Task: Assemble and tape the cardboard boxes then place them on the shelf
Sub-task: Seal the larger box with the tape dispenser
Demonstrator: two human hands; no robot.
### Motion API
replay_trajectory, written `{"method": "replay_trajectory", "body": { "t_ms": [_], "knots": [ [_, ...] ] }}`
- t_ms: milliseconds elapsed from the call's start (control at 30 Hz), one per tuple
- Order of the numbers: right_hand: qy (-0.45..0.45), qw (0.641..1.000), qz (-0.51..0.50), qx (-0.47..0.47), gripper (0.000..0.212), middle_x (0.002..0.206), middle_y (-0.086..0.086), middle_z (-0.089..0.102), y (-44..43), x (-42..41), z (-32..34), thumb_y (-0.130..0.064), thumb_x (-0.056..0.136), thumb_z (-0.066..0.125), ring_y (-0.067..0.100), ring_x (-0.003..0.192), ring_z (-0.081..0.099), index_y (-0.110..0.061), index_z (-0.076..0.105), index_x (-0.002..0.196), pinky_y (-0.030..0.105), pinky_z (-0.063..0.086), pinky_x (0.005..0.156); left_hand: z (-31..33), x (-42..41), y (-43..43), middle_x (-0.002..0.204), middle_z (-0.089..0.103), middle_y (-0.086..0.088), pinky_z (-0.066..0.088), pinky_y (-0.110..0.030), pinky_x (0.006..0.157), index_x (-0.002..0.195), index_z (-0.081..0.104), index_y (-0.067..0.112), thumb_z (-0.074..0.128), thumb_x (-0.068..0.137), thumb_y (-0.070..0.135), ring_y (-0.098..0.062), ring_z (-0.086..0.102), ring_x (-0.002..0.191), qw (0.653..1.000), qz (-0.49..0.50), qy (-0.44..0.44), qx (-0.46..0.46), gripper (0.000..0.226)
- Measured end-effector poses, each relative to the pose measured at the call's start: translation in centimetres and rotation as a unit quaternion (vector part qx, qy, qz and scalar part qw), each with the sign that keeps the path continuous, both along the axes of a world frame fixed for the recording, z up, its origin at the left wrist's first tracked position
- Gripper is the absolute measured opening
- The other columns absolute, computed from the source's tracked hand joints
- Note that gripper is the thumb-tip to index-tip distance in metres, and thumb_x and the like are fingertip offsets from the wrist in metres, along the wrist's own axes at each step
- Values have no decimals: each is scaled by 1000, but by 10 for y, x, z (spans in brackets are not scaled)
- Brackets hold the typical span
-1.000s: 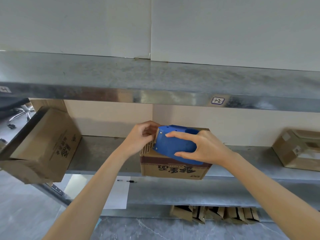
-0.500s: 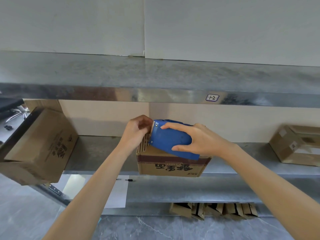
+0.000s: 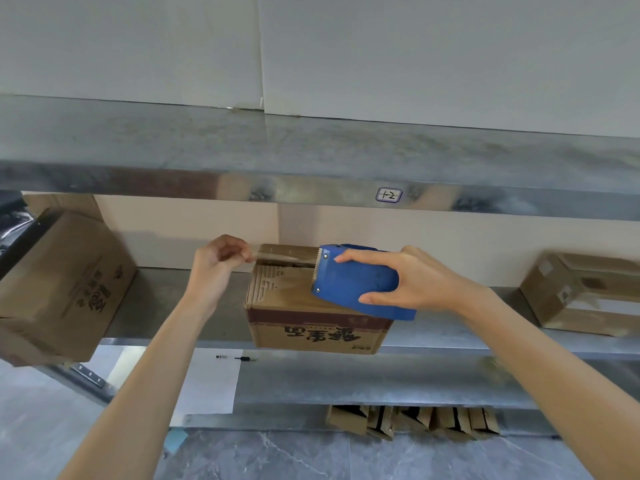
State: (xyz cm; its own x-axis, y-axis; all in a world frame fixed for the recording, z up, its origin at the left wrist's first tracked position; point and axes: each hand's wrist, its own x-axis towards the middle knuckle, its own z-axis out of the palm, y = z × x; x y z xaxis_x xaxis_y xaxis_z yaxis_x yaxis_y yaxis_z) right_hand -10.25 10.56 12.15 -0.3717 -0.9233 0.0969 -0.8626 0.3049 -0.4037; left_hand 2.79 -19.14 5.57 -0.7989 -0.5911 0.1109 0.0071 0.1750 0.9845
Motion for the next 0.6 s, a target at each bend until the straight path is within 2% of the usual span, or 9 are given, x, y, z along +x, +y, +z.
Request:
{"method": "replay_trajectory", "body": {
  "t_ms": [67,167,267,300,367,433,500,600],
  "knots": [
    [-1,1000,1,2,59,57,6,54,9,-5,-2,-44,88,66,19,45,42,-64,36,134,19,35,46,1,2,1,78,67,-3,47,-23,84,86,63,9,58,91,-8,-7,65,74,1000,17,8,2,19],
    [13,999,-29,18,61,60,11,58,30,-21,-4,-50,87,64,22,47,45,-69,30,133,24,40,48,5,14,-13,80,64,-5,47,-26,82,85,60,14,51,91,-14,-6,64,74,996,81,32,0,30],
    [-4,999,-50,15,60,67,5,62,45,-31,-8,-53,84,67,18,51,46,-69,35,132,20,39,51,6,20,-15,83,62,-4,47,-28,78,85,58,15,53,94,-10,-1,66,74,997,70,39,7,27],
    [-24,998,-57,3,59,77,-5,68,47,-32,-9,-54,82,69,12,57,53,-68,38,131,18,42,57,5,19,-12,85,62,-5,47,-31,80,85,57,15,53,94,-10,-6,68,79,997,67,39,16,27],
    [-63,995,-78,-18,60,110,-28,66,47,-36,-7,-58,75,74,-1,90,63,-66,45,128,20,50,80,7,14,-5,93,63,-8,46,-38,89,88,56,15,59,91,-8,-20,67,96,997,58,35,28,24],
    [-93,991,-94,-35,62,125,-37,56,48,-41,-3,-59,70,77,-9,116,54,-62,50,126,23,46,98,5,11,1,104,60,-9,48,-39,95,93,52,16,69,83,-10,-24,67,107,999,29,28,23,32],
    [-111,988,-95,-49,61,128,-37,55,48,-44,-1,-51,71,81,-12,123,48,-56,55,126,23,41,104,0,10,3,110,54,-7,48,-38,97,97,48,18,74,76,-15,-23,67,110,1000,7,27,13,47],
    [-118,988,-93,-45,57,128,-34,56,45,-47,-1,-43,74,82,-10,124,48,-50,58,126,24,40,105,-10,8,2,112,53,-2,49,-43,98,99,46,20,76,74,-15,-18,67,111,1000,-2,9,-19,52]
  ]
}}
